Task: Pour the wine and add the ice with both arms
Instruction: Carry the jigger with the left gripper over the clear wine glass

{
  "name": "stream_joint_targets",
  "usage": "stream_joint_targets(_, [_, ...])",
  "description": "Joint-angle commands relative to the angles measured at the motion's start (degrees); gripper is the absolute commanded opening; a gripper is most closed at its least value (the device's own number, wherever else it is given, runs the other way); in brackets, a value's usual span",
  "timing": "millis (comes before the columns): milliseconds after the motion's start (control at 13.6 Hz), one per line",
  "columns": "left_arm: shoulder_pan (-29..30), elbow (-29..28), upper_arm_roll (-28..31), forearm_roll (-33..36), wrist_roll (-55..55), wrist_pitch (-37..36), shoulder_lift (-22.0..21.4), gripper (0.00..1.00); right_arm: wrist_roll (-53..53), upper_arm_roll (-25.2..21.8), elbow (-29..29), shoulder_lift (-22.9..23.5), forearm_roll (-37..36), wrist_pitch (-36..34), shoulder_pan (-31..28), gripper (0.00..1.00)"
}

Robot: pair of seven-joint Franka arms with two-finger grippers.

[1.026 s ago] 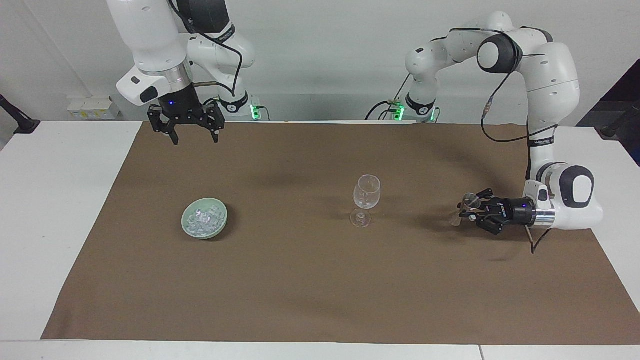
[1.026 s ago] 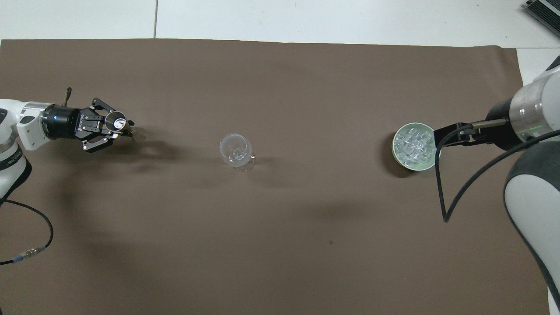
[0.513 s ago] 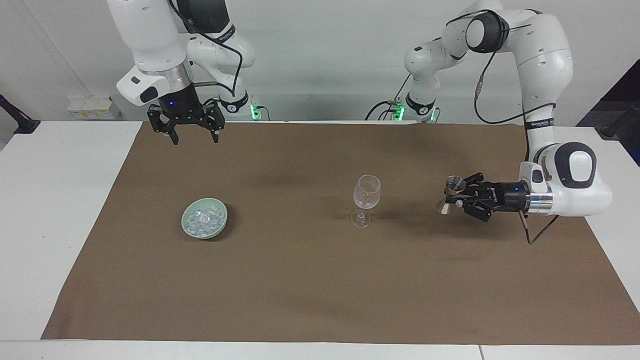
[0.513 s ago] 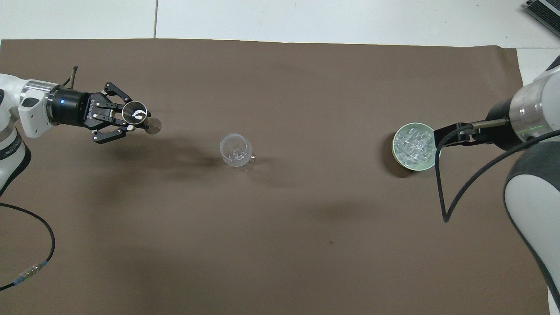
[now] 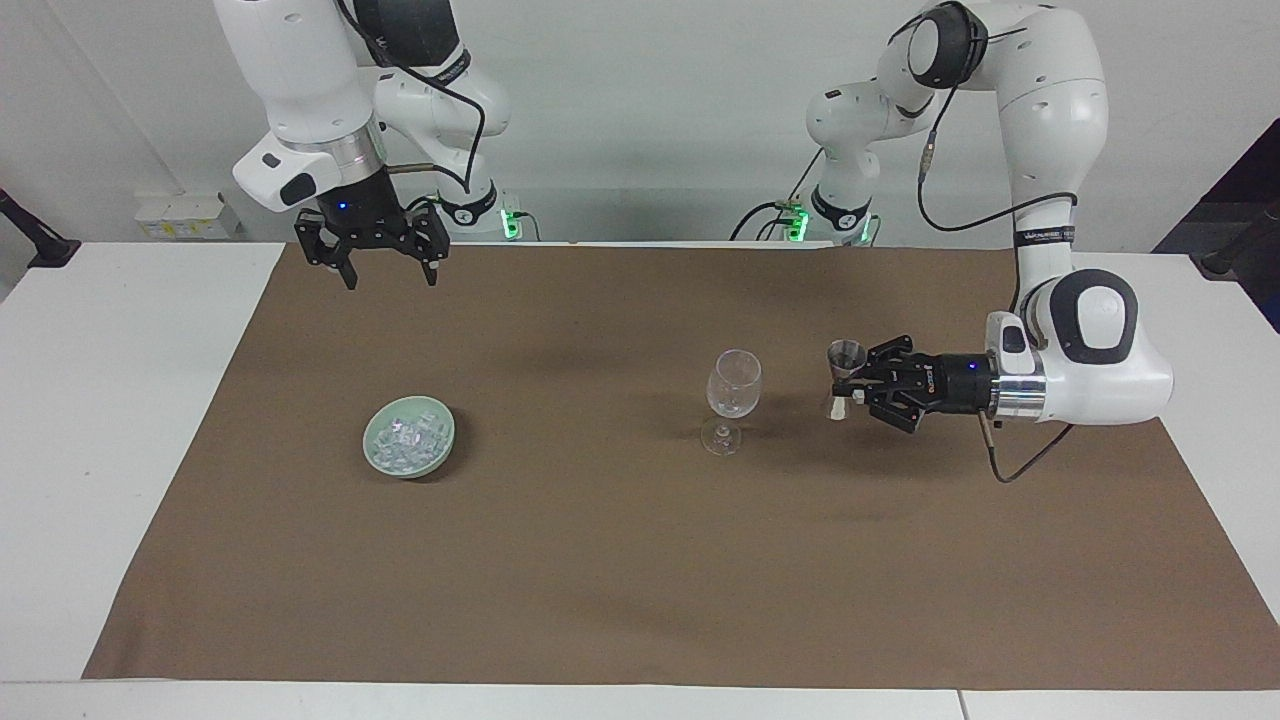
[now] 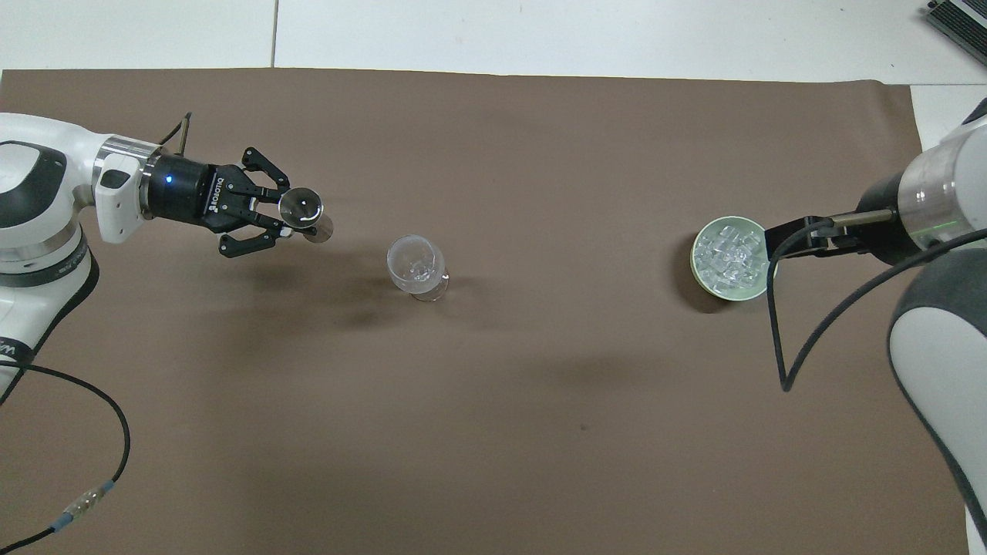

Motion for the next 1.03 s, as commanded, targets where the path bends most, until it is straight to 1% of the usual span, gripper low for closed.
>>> stream_joint_targets(0, [-2.12, -4.57, 1.36, -1.35, -3.19, 3.53, -4.38, 0.04, -1.57, 0.45, -0.32, -0.37, 1.22, 0.81, -1.22, 1.00])
stream_joint_targets(147, [-3.08, -5.10, 1.36, -1.26, -5.03, 5.38, -5.69, 0.04, -1.57, 0.45, -0.31, -0.37, 1.22, 0.81, -1.22, 1.00])
stream_joint_targets(293, [-4.14, -8.77, 1.36, -1.17, -6.45, 8.71, -8.84, 0.04, -1.57, 0.45, -0.31, -0.37, 1.22, 0.81, -1.22, 1.00])
stream_joint_targets(513, [-5.11, -10.63, 1.54, -0.82, -7.85, 10.84, -11.75, 0.04, -1.57, 0.45, -0.31, -0.37, 1.22, 0.81, -1.22, 1.00])
stream_joint_targets(659, [-5.02, -13.78, 1.63, 0.92, -10.57, 11.10, -14.65, 0.04, -1.57, 0.45, -0.40, -0.37, 1.22, 0.81, -1.22, 1.00])
stream_joint_targets(806, [-5.02, -17.21, 1.54, 1.20, -10.67, 13.29, -17.02, 0.05, -1.57, 0.45, -0.31, -0.37, 1.22, 0.81, -1.22, 1.00])
stream_joint_targets(952, [-5.02, -19.33, 1.54, 1.20, -10.67, 14.00, -18.00, 0.05, -1.57, 0.45, -0.40, -0.37, 1.22, 0.81, -1.22, 1.00])
